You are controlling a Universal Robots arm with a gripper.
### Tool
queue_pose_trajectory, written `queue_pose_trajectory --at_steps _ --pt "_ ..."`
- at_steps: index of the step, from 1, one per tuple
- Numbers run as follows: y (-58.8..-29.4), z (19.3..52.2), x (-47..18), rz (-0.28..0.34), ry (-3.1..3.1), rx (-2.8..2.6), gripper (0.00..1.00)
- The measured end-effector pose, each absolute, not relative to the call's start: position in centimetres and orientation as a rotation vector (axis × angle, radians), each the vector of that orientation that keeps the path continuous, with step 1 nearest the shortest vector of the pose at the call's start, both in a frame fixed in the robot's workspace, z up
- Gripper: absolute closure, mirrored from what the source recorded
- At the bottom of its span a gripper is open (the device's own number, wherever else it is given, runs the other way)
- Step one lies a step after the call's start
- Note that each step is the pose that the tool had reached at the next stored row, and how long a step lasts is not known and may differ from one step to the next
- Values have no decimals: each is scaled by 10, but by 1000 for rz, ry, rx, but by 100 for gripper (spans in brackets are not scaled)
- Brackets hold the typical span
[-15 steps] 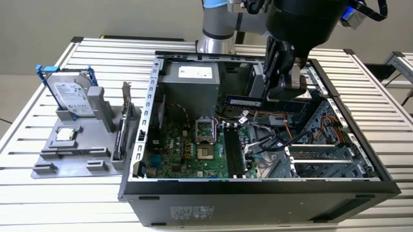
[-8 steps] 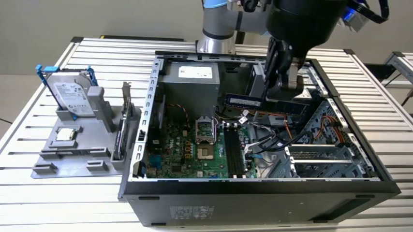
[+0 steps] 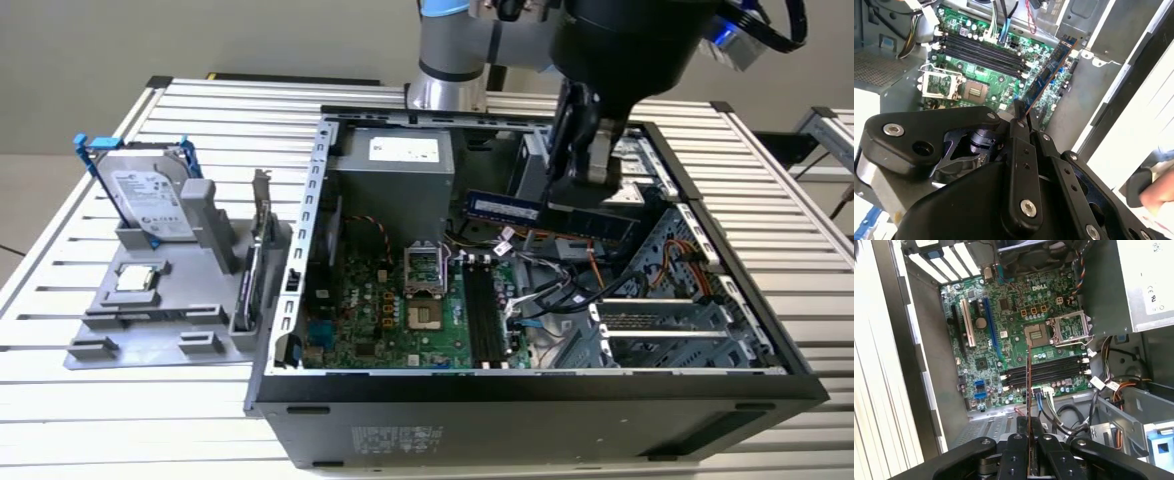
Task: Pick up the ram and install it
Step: 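Insert the ram into the slot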
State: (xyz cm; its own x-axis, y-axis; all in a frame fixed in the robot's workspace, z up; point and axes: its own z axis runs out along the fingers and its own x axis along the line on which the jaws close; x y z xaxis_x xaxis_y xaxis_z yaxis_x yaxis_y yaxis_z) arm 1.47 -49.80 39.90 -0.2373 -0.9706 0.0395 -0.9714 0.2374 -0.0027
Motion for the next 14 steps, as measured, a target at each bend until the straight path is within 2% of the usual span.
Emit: queue_pose_trajectory --at_steps 14 --pt "-498 399 15 40 -2545 1787 100"
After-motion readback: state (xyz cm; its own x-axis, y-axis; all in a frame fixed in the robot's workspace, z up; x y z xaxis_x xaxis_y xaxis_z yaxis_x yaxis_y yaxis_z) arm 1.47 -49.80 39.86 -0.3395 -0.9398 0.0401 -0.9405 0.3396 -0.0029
